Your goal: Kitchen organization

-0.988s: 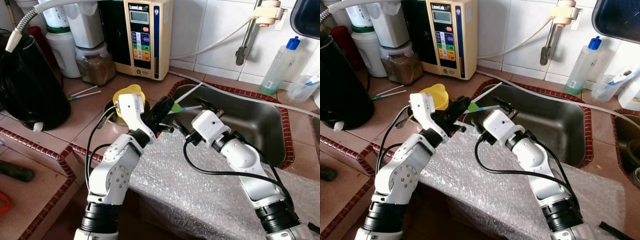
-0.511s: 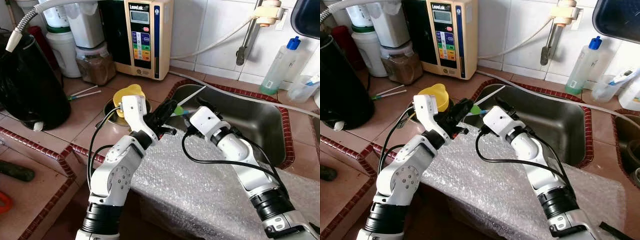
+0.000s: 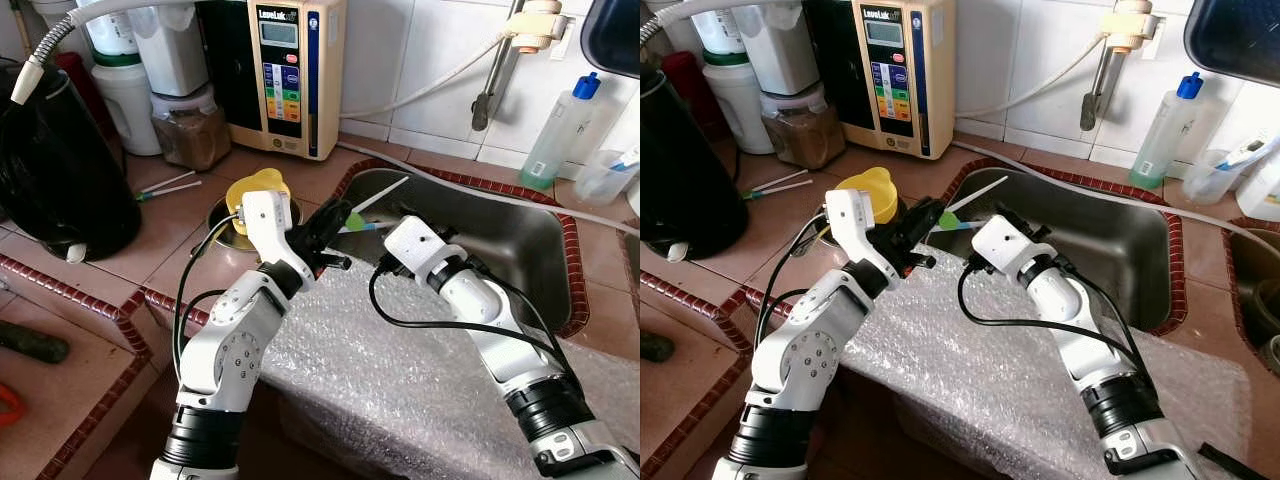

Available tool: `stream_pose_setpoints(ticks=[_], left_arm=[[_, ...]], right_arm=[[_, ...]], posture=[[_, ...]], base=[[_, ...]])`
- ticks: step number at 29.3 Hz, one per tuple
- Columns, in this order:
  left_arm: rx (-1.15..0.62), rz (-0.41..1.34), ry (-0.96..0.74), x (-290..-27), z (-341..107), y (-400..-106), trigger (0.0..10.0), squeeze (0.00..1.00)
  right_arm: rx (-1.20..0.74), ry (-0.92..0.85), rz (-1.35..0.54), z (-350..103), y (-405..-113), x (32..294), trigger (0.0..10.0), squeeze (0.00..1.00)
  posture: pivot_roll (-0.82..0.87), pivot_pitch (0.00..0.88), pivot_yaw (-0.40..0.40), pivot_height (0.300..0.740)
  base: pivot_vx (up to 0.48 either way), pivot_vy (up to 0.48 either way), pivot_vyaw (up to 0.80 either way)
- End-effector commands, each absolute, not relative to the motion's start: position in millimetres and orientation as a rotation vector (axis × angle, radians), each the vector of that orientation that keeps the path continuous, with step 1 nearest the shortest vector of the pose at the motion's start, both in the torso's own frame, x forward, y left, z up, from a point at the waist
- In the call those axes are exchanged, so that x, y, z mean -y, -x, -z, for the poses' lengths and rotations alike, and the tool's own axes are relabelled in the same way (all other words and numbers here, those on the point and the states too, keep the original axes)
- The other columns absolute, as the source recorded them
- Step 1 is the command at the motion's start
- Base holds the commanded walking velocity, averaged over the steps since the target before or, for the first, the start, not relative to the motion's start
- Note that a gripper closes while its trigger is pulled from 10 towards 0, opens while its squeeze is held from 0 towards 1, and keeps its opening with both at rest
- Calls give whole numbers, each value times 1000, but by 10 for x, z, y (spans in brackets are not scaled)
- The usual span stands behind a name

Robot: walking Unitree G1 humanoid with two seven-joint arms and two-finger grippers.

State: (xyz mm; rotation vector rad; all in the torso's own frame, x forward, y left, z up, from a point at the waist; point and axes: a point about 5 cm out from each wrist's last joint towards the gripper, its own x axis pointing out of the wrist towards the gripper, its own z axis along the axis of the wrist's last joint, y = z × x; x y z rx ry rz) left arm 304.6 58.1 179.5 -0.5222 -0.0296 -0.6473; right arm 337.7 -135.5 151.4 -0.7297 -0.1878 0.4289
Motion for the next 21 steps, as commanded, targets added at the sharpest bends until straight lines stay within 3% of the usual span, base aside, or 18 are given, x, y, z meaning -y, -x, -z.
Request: stream_pose_setpoints(ticks=[1,6,7,10,11,12,13,14,21], left_arm=[[34,649,505,-580,-1811,-3058,0,0],[32,646,495,-584,-1807,-3069,0,0],[31,645,494,-585,-1804,-3070,1176,0],[30,641,489,-586,-1794,-3069,1725,0],[27,639,483,-580,-1784,-3065,3725,0],[26,640,480,-572,-1781,-3062,4588,0],[25,641,478,-567,-1780,-3060,4588,0],[25,648,464,-556,-1780,-3051,10000,0],[12,626,464,-576,-1752,-3068,10000,0]], right_arm=[[179,732,-416,-1500,-3383,1397,0,0],[186,734,-412,-1505,-3386,1399,0,0],[187,734,-413,-1505,-3386,1399,0,0],[190,734,-413,-1504,-3386,1398,0,0],[192,734,-414,-1504,-3384,1395,0,0],[194,733,-415,-1507,-3386,1393,0,0],[195,733,-415,-1509,-3387,1392,0,0],[199,738,-417,-1513,-3392,1381,0,0],[213,740,-420,-1527,-3404,1351,0,0]], posture=[[13,0,38,740],[15,0,40,740],[15,0,40,740],[14,0,40,740],[17,0,40,740],[20,0,39,740],[20,0,39,740],[20,0,39,740],[21,0,37,740]], base=[[0,0,0],[0,0,0],[0,0,0],[0,0,0],[0,0,0],[0,0,0],[0,0,0],[0,0,0],[0,0,0]])
